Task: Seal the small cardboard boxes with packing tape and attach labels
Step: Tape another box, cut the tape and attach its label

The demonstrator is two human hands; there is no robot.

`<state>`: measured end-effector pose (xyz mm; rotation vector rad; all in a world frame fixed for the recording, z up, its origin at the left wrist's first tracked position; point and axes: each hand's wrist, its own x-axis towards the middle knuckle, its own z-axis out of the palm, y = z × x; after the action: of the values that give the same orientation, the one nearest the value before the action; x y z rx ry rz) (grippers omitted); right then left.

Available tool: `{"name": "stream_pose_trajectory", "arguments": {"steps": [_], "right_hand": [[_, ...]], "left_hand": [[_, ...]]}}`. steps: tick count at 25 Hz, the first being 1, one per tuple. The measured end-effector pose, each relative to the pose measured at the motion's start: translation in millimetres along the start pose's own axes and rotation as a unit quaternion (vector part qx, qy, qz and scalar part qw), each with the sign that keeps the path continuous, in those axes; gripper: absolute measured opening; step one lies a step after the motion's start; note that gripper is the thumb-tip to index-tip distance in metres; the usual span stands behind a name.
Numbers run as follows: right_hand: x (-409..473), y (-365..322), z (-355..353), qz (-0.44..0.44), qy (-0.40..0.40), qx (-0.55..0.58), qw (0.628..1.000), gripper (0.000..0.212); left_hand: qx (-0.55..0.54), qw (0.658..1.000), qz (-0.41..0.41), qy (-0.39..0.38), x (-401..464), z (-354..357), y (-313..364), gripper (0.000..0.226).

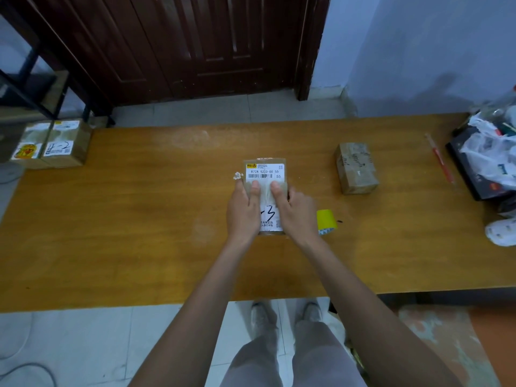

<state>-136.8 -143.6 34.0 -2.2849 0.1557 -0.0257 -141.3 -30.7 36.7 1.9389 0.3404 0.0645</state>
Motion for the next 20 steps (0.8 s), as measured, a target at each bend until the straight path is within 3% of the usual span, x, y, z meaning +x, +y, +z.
{"name": "stream_pose_trajectory", "arguments": {"steps": [12, 17, 20], "right_hand": [[-19, 27, 12, 0.028, -0.009, -0.021, 0.999, 0.063], [-19, 25, 15, -0.039, -0.016, -0.215, 0.976, 0.066], [-15, 23, 16, -0.034, 0.009, -0.305, 0.952, 0.065]], "left_hand": [[0.052, 0.998, -0.040, -0.008, -17, 14, -28, 0.029], [0.081, 0.994, -0.065, 0.010, -22, 18, -41, 0.031], [0.106, 0.991, -0.081, 0.015, -18, 20, -47, 0.034]]}}
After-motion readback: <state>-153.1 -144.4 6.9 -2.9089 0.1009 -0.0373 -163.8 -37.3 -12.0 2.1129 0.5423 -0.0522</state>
